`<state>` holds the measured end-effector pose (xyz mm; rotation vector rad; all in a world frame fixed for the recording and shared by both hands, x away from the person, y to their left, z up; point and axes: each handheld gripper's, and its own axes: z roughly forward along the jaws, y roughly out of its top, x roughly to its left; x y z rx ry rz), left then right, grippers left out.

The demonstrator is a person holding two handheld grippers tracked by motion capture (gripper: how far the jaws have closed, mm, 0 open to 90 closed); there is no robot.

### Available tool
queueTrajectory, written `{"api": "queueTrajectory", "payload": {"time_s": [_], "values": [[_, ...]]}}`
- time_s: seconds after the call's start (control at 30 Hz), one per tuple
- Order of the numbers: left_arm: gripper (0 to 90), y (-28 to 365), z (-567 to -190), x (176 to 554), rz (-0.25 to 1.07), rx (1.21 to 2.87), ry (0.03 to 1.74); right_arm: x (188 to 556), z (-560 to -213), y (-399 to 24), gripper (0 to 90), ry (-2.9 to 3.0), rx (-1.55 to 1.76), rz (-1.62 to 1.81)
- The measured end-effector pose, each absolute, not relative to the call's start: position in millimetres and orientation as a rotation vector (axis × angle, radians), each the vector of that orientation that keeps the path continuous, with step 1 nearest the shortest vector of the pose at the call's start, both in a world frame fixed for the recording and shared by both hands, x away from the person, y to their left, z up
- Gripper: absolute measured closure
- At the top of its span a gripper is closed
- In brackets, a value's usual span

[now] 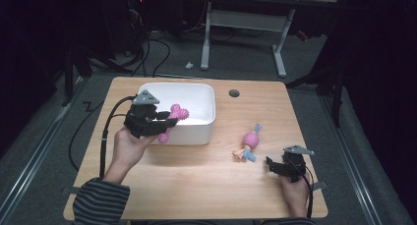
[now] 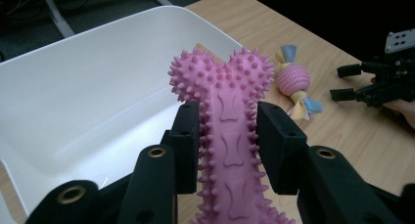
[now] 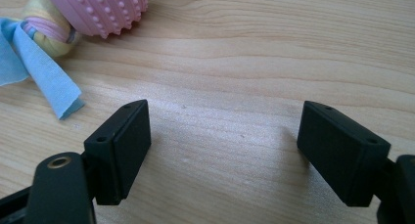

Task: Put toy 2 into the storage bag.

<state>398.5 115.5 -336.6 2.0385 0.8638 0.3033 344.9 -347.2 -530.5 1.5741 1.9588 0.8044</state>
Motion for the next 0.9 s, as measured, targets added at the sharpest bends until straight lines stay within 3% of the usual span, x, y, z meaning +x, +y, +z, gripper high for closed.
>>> {"api": "queueTrajectory", "payload": {"time_s": [0.9], "values": [[62.5,106,-349,453,0.378,2.042,0.916,345,-531,-347,20.4,1.962,1.568,0.805]]}}
